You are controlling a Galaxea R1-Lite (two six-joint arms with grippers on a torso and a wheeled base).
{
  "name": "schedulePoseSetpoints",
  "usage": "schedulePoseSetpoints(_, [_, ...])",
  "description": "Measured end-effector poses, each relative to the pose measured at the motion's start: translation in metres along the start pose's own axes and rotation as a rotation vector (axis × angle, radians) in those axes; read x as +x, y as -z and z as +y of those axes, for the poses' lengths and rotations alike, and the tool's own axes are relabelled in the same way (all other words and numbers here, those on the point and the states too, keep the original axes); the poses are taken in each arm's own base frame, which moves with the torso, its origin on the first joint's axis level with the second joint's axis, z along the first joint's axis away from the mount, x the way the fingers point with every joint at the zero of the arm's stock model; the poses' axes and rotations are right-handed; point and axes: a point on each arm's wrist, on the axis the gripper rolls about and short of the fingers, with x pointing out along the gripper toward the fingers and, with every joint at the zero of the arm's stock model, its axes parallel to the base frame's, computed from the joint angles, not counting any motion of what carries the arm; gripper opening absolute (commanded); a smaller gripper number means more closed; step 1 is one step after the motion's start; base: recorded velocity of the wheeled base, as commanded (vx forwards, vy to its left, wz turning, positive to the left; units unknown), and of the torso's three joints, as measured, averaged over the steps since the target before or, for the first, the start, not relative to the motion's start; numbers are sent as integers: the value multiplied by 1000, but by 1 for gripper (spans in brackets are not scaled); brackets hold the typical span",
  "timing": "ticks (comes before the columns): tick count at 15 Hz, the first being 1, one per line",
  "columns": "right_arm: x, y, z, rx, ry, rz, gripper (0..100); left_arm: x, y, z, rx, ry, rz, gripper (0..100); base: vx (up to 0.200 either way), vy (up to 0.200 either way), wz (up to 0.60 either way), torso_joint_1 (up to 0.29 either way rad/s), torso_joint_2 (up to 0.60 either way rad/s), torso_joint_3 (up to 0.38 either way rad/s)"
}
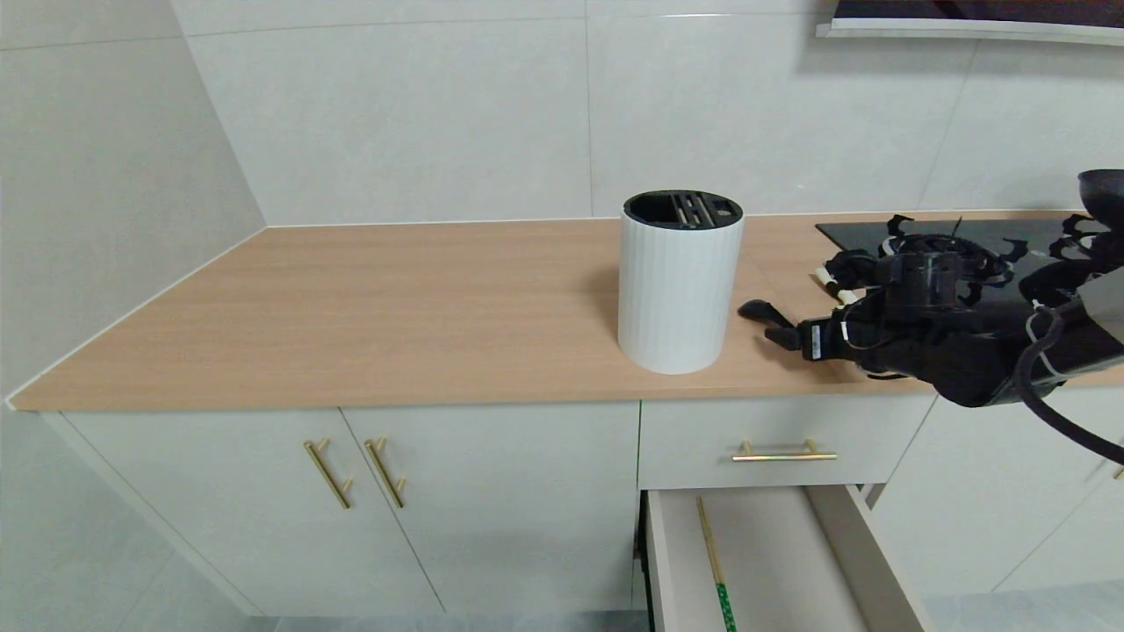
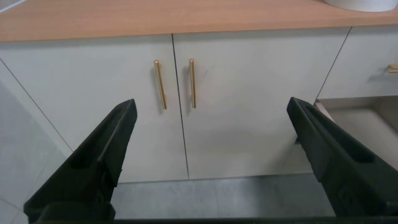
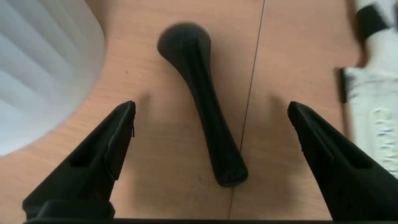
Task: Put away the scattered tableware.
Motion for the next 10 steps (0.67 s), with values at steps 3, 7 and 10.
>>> schedulePoseSetpoints(3, [4, 4, 0, 2, 3, 5, 100, 0, 0, 0, 0, 0, 0, 100, 0, 0, 0, 0, 0, 0])
schedulePoseSetpoints(7, [6, 6, 0, 4, 1, 11, 100, 0, 0, 0, 0, 0, 0, 100, 0, 0, 0, 0, 0, 0])
schedulePoseSetpoints(10, [6, 7, 1, 4, 0, 13, 0, 0, 0, 0, 0, 0, 0, 100, 0, 0, 0, 0, 0, 0])
